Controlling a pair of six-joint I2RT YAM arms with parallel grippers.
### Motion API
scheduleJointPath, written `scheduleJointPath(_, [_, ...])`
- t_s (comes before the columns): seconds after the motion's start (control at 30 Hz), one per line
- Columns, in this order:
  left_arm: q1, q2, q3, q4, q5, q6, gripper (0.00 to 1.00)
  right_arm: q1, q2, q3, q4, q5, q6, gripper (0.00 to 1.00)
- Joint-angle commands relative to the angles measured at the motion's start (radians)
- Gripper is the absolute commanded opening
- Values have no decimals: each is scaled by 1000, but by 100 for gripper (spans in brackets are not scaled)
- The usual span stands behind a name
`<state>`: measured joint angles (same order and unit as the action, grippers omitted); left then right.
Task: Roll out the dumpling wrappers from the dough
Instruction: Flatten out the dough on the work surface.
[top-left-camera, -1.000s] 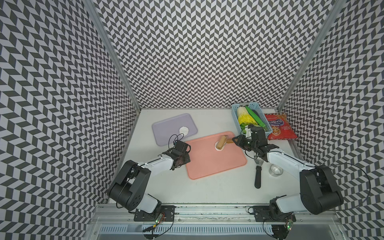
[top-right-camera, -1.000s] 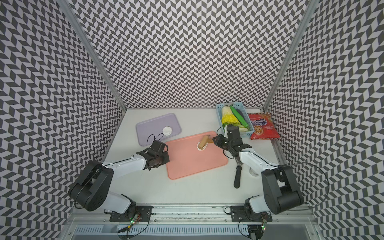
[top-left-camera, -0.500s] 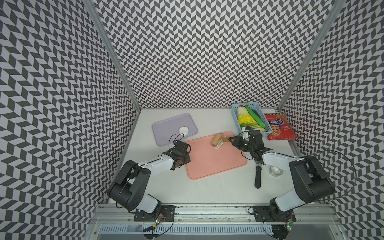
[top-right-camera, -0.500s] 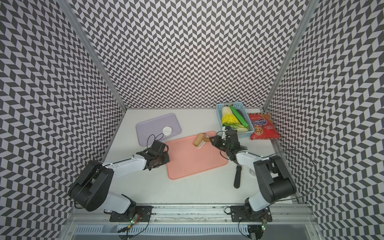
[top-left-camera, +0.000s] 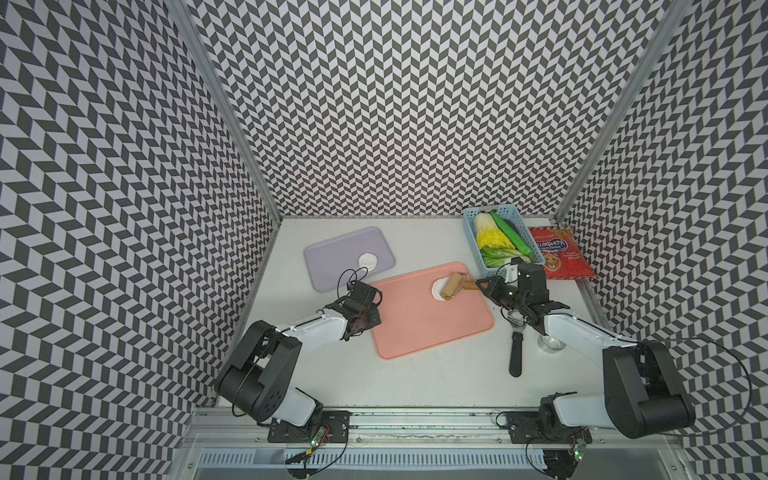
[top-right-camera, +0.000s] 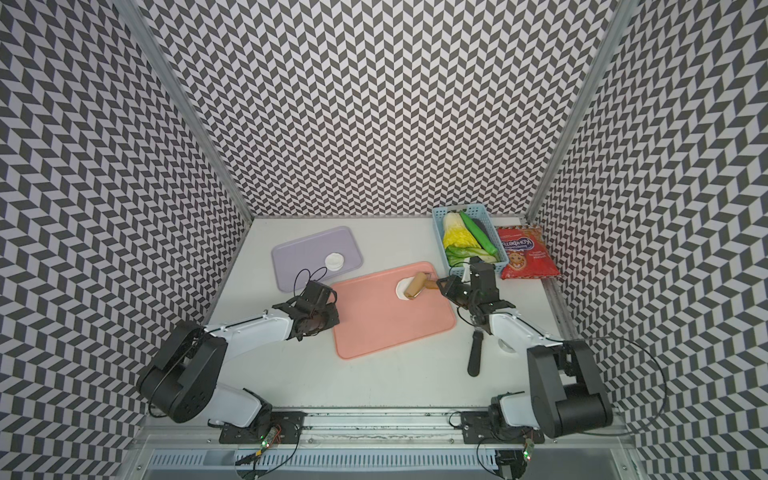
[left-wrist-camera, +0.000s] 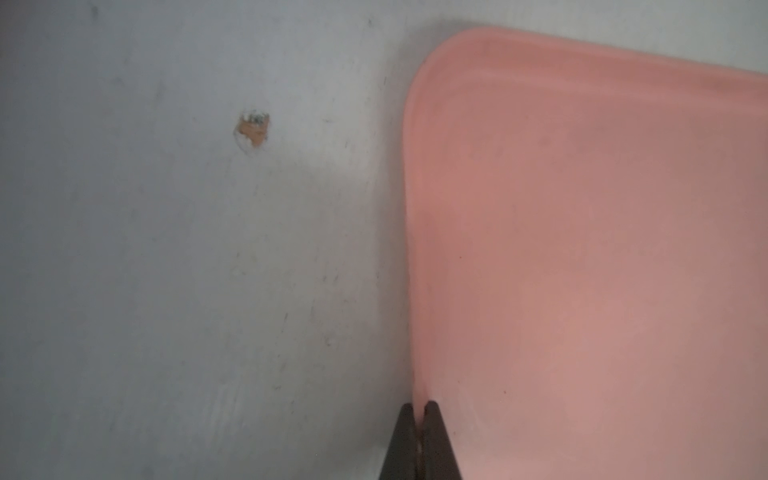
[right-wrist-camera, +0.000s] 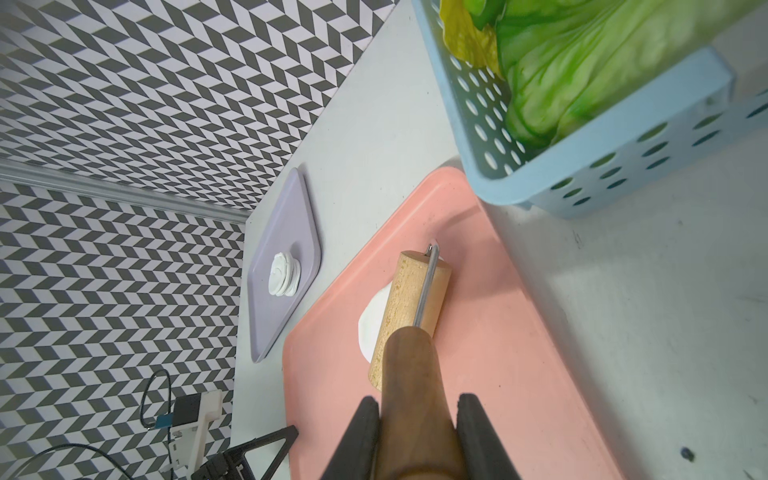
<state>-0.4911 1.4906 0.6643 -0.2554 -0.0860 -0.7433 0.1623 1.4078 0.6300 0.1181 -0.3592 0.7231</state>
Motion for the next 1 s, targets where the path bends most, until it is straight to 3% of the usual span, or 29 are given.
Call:
scheduleJointPath(0.0, [-11, 40, -50, -229, -1, 33, 0, -6, 120, -27, -146, 244, -59, 0])
scheduleJointPath(0.7, [-10, 46, -49, -225, -20, 37, 0, 26, 296, 91, -160, 290, -36, 0])
scheduleJointPath(0.97, [-10, 45, -50, -223, -20, 38, 0, 90, 355, 143, -151, 293, -12, 0])
